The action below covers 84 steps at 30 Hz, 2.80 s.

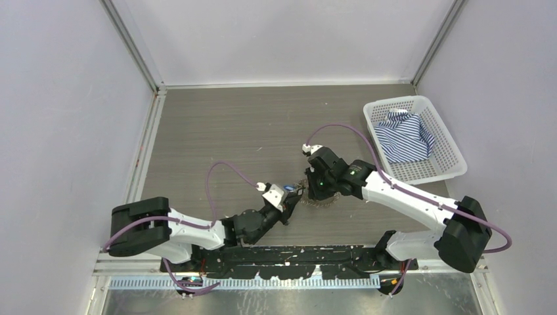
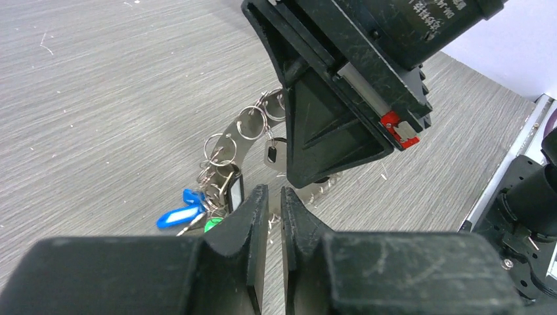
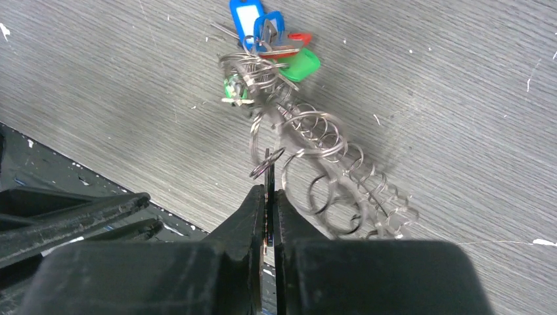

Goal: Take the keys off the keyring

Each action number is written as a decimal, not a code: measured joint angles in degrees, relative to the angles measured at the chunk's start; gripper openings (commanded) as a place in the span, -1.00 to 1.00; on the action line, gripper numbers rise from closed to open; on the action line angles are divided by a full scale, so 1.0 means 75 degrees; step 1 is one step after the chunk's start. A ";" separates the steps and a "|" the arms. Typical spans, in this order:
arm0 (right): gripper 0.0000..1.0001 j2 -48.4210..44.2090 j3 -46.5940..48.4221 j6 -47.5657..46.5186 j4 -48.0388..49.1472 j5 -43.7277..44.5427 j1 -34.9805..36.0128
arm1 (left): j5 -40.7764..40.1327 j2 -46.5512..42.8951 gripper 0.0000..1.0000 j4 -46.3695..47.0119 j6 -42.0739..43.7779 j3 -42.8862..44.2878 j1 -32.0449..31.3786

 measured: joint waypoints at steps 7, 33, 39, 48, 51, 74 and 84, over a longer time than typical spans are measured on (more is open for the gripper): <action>-0.98 -0.0315 -0.0213 -0.0181 0.0119 -0.0009 0.0006 | -0.0032 -0.0192 -0.64 -0.0358 -0.0254 0.0000 -0.0003; -0.98 -0.0044 -0.0440 -0.0667 0.0289 -0.0662 0.0023 | 0.1833 0.1218 -0.50 -0.0015 -0.1760 -0.0280 0.1262; -0.98 -0.0044 -0.0437 -0.0793 0.0233 -0.0673 0.0023 | 0.2445 0.2398 -0.37 0.1480 -0.0082 -0.0545 0.1306; -0.98 -0.0114 -0.0437 -0.0997 0.0050 -0.0697 0.0023 | 0.4264 0.2133 -0.36 0.2291 0.1384 -0.0554 0.2396; -0.98 -0.0268 -0.0434 -0.1072 -0.0029 -0.0697 0.0023 | 0.5525 0.1880 -0.36 0.2165 0.1483 -0.0554 0.2946; -0.98 -0.0935 -0.0064 -0.1349 -0.0548 -0.0898 0.0023 | 0.9046 0.1478 -0.35 0.0609 0.1897 0.0344 0.3558; -0.98 -0.0935 0.0044 -0.1352 -0.0606 -0.1052 0.0079 | 0.8958 0.1478 -0.35 0.0612 0.1915 0.0361 0.3599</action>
